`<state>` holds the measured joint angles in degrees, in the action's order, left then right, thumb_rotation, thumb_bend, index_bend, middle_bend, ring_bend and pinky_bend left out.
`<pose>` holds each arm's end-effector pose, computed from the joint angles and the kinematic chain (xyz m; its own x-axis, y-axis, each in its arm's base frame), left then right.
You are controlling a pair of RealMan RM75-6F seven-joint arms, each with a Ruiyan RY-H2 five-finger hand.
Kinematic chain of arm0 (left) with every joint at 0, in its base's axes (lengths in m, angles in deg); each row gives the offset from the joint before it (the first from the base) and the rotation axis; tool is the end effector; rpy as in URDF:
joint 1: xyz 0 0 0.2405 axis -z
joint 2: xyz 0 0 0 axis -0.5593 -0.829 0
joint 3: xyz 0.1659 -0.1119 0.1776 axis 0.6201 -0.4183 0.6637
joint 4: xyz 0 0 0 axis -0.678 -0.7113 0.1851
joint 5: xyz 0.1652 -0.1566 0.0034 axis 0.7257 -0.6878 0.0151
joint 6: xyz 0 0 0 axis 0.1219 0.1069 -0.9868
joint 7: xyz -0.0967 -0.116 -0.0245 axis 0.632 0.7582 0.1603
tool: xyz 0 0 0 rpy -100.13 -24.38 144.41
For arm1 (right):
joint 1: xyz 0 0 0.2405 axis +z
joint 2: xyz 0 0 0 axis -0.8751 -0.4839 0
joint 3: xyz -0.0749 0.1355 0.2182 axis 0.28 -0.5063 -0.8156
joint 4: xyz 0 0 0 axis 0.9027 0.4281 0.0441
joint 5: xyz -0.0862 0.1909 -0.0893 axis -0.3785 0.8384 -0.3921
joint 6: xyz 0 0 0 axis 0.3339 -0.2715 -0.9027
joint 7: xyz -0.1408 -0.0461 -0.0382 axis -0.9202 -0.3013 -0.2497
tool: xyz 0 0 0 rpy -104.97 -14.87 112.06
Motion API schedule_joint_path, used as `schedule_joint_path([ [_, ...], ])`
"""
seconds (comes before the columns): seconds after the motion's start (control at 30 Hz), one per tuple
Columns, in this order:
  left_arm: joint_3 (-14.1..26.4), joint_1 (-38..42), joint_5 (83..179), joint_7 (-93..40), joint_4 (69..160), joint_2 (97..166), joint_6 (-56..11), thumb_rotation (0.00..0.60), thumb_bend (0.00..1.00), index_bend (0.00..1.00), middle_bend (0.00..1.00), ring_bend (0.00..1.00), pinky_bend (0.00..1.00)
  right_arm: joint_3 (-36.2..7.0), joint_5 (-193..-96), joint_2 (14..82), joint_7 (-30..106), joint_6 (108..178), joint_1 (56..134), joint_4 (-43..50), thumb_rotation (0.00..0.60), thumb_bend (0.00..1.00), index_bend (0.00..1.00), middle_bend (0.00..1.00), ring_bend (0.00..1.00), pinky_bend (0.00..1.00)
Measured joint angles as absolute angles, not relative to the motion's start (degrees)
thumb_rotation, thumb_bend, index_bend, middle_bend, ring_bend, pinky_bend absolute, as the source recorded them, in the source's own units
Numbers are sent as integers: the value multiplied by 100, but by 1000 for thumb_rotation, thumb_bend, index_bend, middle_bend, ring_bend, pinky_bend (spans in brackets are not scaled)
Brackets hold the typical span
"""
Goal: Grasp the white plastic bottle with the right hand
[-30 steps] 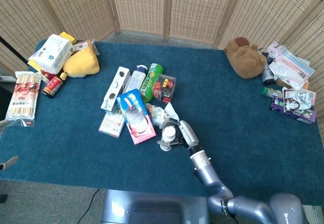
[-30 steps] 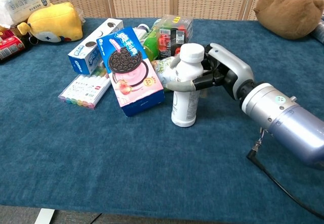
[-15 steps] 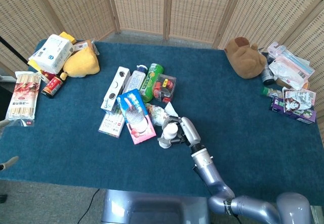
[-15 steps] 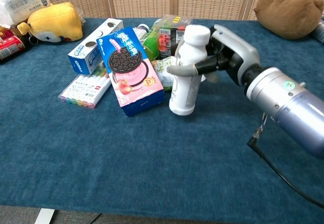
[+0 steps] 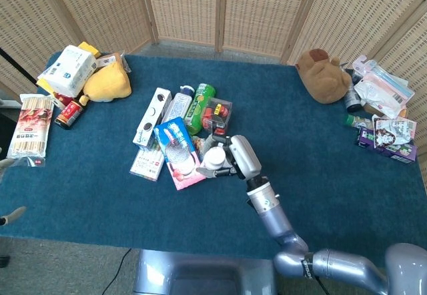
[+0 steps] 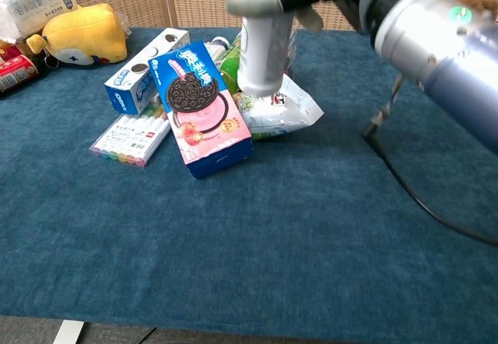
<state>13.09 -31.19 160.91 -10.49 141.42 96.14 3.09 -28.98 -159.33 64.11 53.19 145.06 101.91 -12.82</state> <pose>-0.3084 0.1732 0.2288 0.2881 -0.0232 0.9573 0.9548 -0.0691 -0.2891 -0.0335 -0.3529 -0.0115 -0.4417 -0.2820 0.8517 -0.7452 -0.4133 -0.5234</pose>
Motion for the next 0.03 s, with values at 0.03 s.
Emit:
schedule_joint_path([
  [0.03, 1311, -3120, 16100, -1044, 14142, 9613, 312, 600, 0, 185, 0, 0, 0, -2958, -15883, 6375, 5221, 14495, 10229, -1364, 600, 124, 582, 949, 556, 897],
])
